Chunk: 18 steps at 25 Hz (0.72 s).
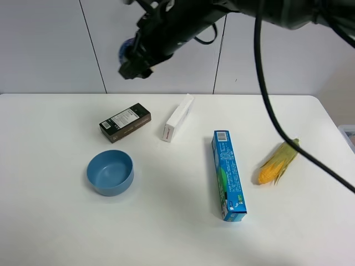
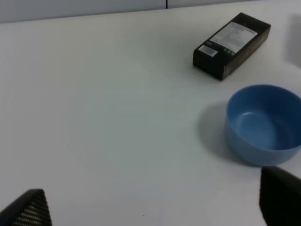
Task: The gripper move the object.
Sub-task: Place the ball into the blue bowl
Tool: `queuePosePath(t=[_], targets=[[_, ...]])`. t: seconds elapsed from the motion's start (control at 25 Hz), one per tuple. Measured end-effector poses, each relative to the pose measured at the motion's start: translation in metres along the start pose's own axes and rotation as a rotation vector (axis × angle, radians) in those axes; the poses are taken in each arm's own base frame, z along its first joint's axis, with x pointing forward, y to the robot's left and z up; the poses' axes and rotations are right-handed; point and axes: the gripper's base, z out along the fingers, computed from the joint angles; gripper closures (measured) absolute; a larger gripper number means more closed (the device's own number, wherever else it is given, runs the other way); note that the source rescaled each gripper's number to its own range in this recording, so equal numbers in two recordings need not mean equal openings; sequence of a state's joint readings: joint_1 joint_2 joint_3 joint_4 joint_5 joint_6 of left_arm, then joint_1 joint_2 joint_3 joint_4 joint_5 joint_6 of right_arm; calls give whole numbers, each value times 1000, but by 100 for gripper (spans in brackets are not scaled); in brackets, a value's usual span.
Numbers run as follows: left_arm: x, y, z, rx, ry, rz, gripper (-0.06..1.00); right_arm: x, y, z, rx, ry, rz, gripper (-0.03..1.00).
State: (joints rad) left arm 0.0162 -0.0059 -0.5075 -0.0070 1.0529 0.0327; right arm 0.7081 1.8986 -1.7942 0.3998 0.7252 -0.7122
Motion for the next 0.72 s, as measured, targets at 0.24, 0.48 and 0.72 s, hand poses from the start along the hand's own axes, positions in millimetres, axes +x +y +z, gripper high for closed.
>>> queuePosePath(t=[0.24,0.48,0.72], targets=[[0,0,0,0,0,0,-6,-25,70,27,-91,-82,-41,95],[0,0,0,0,0,0,-6,-2,98,79,-167,27,47,95],[0,0,0,0,0,0,-6,30,105,123,-190,138,134,95]])
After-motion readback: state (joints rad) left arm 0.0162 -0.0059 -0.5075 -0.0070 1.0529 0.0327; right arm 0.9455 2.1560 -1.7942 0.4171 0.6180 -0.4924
